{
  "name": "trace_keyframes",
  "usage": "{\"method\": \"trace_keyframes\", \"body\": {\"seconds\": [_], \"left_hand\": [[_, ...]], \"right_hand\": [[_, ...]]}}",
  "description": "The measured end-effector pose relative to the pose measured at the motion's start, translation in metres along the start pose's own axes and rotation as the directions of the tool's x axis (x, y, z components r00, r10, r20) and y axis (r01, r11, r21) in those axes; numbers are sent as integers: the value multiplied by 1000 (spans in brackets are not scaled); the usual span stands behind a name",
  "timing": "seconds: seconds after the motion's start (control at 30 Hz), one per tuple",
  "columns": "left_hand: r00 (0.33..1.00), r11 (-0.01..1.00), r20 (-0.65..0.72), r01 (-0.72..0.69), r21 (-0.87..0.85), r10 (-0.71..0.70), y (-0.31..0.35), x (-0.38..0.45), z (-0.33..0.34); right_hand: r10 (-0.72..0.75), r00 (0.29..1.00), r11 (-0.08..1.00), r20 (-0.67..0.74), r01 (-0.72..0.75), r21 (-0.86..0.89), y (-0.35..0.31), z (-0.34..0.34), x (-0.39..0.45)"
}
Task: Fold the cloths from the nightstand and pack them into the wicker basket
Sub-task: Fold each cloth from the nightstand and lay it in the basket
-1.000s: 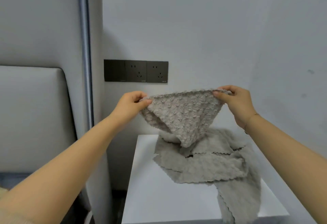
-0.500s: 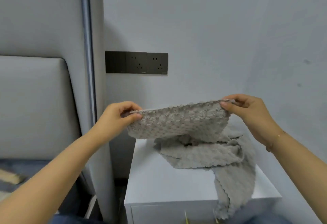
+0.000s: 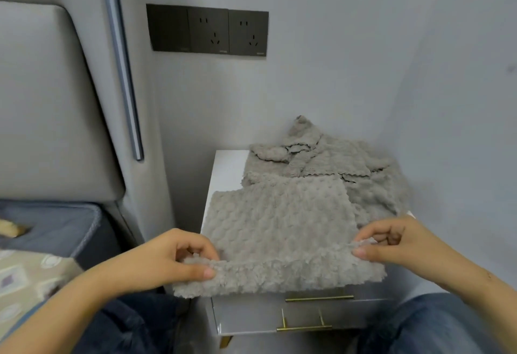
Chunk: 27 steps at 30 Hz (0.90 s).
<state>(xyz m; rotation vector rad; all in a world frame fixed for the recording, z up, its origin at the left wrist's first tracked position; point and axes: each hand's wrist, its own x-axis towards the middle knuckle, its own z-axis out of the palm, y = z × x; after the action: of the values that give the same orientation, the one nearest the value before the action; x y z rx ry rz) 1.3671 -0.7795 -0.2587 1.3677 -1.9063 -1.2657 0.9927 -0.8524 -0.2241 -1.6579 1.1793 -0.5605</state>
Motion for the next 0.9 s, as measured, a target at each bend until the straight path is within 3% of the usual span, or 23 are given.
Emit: {"method": "trace_keyframes", "body": {"seconds": [0.1, 0.2, 0.33, 0.47, 0.67, 0.9], "left_hand": [[999, 1000, -22, -25, 13, 25, 5, 9, -7], [985, 998, -171, -22, 53, 30, 8, 34, -17], [949, 989, -314, 63, 134, -18, 1, 73, -29], [910, 972, -413, 121, 202, -27, -17, 97, -30], [864, 951, -504, 162, 263, -8, -34, 111, -31], [856, 910, -516, 196, 365, 23, -41, 126, -31]], "right_hand": [[-83, 994, 995, -69, 79, -52, -3, -2, 9], [-172, 973, 971, -156, 141, -192, -2, -4, 29], [-323, 924, 860, -203, 197, -471, 3, -4, 61], [-413, 889, 770, -196, 226, -596, 10, -5, 87], [-396, 883, 769, -254, 168, -616, 18, -13, 109], [-325, 915, 786, -238, 122, -606, 24, -12, 124]]}}
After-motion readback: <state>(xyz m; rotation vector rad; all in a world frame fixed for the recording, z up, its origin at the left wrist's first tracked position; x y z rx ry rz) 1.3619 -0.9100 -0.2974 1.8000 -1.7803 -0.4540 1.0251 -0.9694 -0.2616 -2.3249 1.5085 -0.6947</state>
